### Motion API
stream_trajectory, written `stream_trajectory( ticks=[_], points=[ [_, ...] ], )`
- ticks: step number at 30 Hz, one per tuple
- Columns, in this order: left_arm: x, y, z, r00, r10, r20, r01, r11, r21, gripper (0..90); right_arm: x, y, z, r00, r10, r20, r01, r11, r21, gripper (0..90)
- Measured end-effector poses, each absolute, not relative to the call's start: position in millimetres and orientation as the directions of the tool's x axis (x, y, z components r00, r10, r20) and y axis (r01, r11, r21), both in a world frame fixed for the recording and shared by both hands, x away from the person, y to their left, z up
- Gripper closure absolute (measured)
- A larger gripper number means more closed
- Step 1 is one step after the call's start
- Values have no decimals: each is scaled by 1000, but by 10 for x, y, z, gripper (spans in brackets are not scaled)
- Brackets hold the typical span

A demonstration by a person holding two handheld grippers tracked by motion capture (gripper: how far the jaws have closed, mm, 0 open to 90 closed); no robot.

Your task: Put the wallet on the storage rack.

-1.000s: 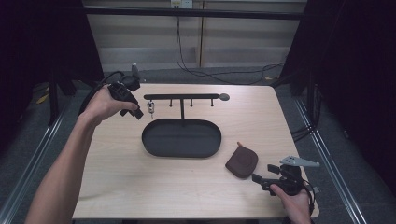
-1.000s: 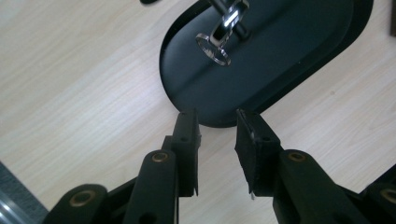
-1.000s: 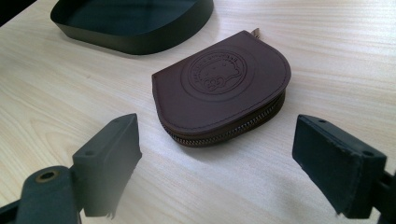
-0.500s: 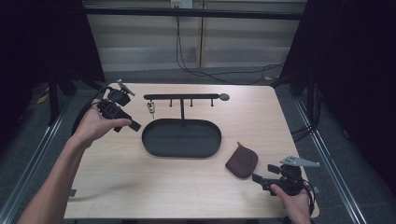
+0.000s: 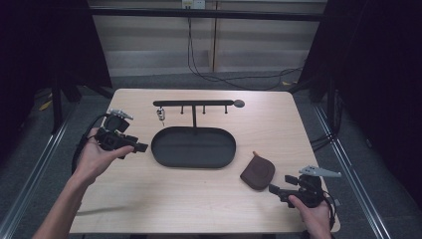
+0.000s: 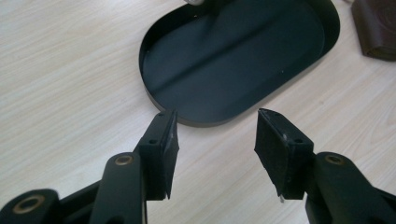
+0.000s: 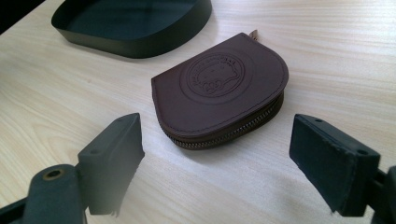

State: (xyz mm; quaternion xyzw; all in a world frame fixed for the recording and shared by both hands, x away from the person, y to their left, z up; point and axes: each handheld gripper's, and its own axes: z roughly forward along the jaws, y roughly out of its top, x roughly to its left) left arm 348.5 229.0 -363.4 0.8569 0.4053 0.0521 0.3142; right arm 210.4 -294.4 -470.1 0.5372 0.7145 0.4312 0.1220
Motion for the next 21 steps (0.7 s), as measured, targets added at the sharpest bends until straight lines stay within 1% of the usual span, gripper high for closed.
stream_trajectory(
  ticks=[2,6,8,9,10,11,12,16,19,21],
  points=[
    [3398,2323,-3707,668,722,-183,654,-451,607,466,2099,-2958,-4699,-386,873,297,660,37,751,184],
    [3236,2388,-3852,678,711,-187,637,-441,633,442,2096,-2981,-4695,-373,874,312,666,18,746,198],
    [3174,2420,-3903,668,713,-212,647,-416,639,428,2092,-2981,-4689,-374,873,312,665,17,747,203],
    [3142,2436,-3937,671,702,-238,657,-414,631,421,2090,-2981,-4684,-375,873,311,663,18,749,226],
    [3114,2430,-3959,684,692,-232,653,-439,617,417,2083,-2979,-4670,-377,871,316,660,14,751,267],
    [3074,2414,-3977,689,696,-201,640,-455,619,413,2082,-2979,-4660,-376,869,322,662,9,749,264],
    [3036,2410,-3987,690,697,-195,635,-453,626,401,2089,-2978,-4656,-374,869,325,668,10,744,249],
    [2875,2425,-4046,706,677,-209,615,-439,655,348,2092,-2970,-4637,-379,865,329,682,21,731,248],
    [2780,2430,-4160,703,677,-220,630,-449,633,307,2105,-2971,-4603,-376,870,318,689,33,724,209],
    [2742,2448,-4242,677,699,-229,653,-429,624,243,2112,-2969,-4585,-387,868,310,692,51,720,257]
  ],
)
